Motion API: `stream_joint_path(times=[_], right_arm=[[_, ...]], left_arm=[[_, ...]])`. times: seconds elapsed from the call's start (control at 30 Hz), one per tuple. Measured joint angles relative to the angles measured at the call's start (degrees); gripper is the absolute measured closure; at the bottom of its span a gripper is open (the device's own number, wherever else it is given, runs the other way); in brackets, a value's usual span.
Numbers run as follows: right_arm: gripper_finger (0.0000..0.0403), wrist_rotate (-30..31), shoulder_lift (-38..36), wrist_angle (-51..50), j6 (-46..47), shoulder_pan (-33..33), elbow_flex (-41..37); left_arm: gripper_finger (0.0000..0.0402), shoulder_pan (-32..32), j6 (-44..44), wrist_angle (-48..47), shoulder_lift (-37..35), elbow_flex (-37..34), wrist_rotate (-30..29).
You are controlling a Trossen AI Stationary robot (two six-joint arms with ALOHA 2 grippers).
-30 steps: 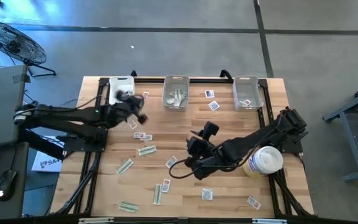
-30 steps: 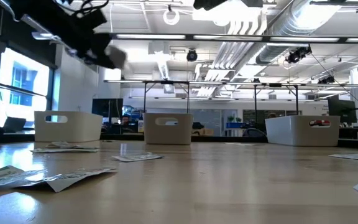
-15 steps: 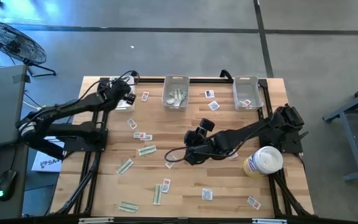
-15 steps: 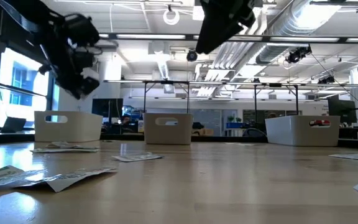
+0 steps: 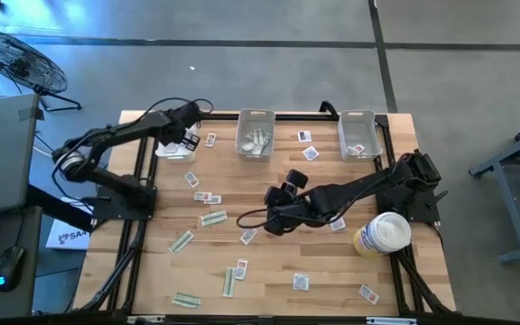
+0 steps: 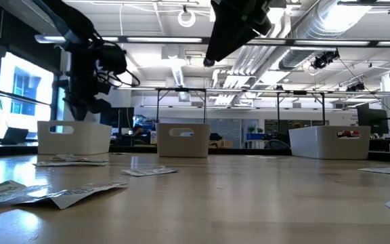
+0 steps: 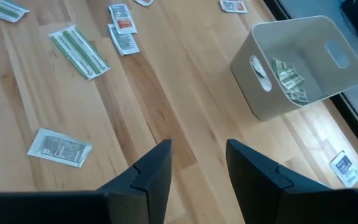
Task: Pick & Place First Aid Supplies
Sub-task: Put the blue pad into the white bin
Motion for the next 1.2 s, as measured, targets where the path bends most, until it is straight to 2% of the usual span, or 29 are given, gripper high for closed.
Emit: stream_joint_path(times=[0.1,0.33,0.47,0.57,0.73,1.0,1.2], right_arm=[[0.0257,0.0,0.0,0.0,0.0,0.0,0.0],[0.0259,-0.3,0.0,0.0,0.0,0.0,0.0],[0.0260,-0.3,0.0,0.0,0.0,0.0,0.0],[0.0261,-0.9,0.0,0.0,0.0,0.0,0.0],[0.0261,-6.6,-0.1,-0.4,-2.6,0.0,0.0],[0.0261,-17.0,-0.9,-8.4,-2.3,0.0,0.6],[0.0261,-21.9,-1.0,-17.7,3.8,0.0,-1.2]], left_arm=[[0.0401,1.0,0.0,-3.4,2.6,2.1,0.2],[0.0387,1.2,0.2,-6.1,6.8,2.1,1.0],[0.0359,1.2,1.8,-5.4,7.2,2.1,1.3],[0.0329,1.2,3.5,-6.0,7.2,2.1,3.6],[0.0293,1.2,6.4,-6.5,6.9,2.1,6.9],[0.0282,-2.0,9.3,-5.9,-0.5,2.1,15.5],[0.0282,-11.5,7.1,1.3,-9.1,1.6,19.6]])
